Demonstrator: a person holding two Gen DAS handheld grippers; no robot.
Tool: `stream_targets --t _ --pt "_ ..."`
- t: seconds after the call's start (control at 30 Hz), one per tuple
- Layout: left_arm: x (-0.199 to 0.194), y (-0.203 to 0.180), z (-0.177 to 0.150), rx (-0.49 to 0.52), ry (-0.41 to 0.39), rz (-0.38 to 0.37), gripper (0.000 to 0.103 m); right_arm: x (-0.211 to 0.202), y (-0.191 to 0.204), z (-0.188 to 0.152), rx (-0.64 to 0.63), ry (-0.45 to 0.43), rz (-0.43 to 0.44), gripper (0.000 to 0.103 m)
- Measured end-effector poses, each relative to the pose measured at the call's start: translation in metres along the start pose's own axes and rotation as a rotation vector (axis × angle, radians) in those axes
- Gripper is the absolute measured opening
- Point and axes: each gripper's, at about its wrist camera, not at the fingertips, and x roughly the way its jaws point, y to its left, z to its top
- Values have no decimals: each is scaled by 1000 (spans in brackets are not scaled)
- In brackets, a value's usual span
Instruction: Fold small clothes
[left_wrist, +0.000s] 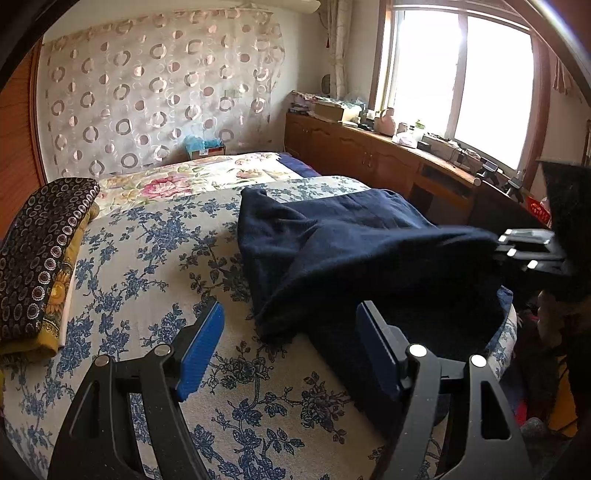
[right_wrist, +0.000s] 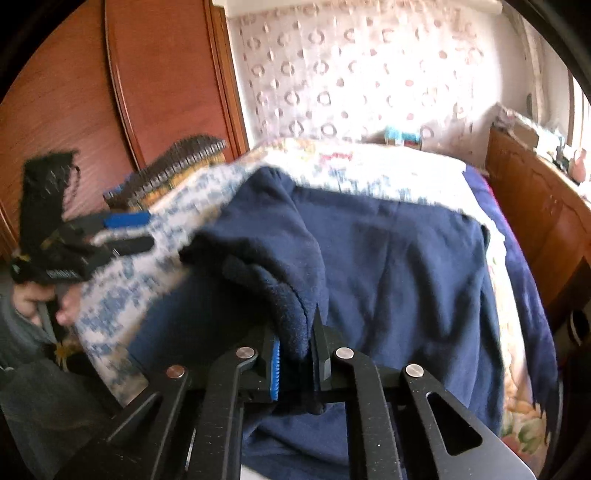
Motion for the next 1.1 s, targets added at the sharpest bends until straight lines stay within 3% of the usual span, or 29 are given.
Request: stream_targets --t 0.17,0.3,0.43,0.53,0.7,0.77,0.83,0.93,1.1 --pt "-1 -1 1 -1 -1 1 75 -31 6 11 -10 -82 -12 12" --pt "-3 -3 2 -1 -5 -3 75 -54 -6 8 8 -104 -73 12" --pt "-6 -7 3 0 -14 -9 75 -60 -29 -16 73 -52 -159 12" --pt "-7 -9 2 3 -17 -13 75 -51 -47 -43 138 40 -208 13" --pt "-7 -12 2 8 -17 -12 75 -61 -37 -55 149 40 -214 27" --pt "-8 -13 2 9 -20 -12 75 -69 -33 -50 140 15 -206 46" --pt "-8 -13 2 11 -23 -10 75 -70 -30 -44 121 -3 -200 54" --pt "-8 -15 2 16 -25 -8 75 -63 -21 -43 94 -22 -173 60" --pt "-10 -13 2 16 -28 -3 75 -39 -17 -33 69 -29 -131 61"
